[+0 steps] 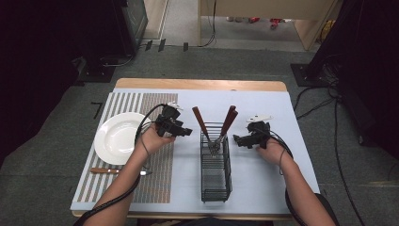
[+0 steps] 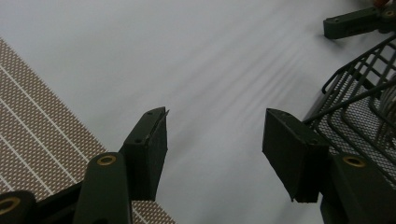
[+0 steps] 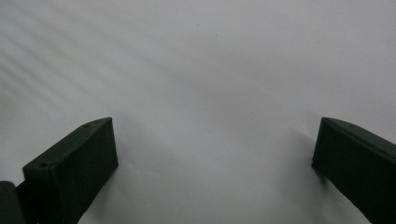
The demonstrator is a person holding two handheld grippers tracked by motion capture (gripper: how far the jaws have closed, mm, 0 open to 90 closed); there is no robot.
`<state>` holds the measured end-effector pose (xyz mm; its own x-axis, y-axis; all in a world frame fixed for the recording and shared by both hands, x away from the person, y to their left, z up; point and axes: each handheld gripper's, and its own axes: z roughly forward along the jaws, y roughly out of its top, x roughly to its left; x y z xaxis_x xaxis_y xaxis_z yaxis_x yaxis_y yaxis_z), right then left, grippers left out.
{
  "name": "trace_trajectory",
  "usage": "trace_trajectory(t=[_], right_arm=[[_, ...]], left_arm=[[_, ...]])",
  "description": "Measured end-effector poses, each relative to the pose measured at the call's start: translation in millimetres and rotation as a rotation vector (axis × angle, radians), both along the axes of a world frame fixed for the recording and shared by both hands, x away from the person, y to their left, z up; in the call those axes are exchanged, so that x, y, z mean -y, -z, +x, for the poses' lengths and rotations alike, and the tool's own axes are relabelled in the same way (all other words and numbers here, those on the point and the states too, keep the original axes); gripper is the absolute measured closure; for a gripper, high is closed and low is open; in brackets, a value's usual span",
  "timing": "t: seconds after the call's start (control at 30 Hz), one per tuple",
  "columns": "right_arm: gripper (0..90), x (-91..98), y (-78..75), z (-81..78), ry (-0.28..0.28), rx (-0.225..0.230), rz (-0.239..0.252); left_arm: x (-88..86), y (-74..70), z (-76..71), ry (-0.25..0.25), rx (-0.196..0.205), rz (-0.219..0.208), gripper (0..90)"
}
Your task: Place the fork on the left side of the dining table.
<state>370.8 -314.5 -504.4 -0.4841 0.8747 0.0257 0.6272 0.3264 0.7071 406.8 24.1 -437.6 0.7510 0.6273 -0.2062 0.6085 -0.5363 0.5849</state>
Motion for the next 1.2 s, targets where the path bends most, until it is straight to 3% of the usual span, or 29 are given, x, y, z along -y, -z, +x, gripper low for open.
trace_trajectory(t=[1.2], right_arm=[[0.0, 0.0, 0.0, 0.0, 0.0, 0.001, -0.001]], left_arm=[[-0.9, -63.8, -17.6, 0.086, 0.035, -0.065, 46.7]])
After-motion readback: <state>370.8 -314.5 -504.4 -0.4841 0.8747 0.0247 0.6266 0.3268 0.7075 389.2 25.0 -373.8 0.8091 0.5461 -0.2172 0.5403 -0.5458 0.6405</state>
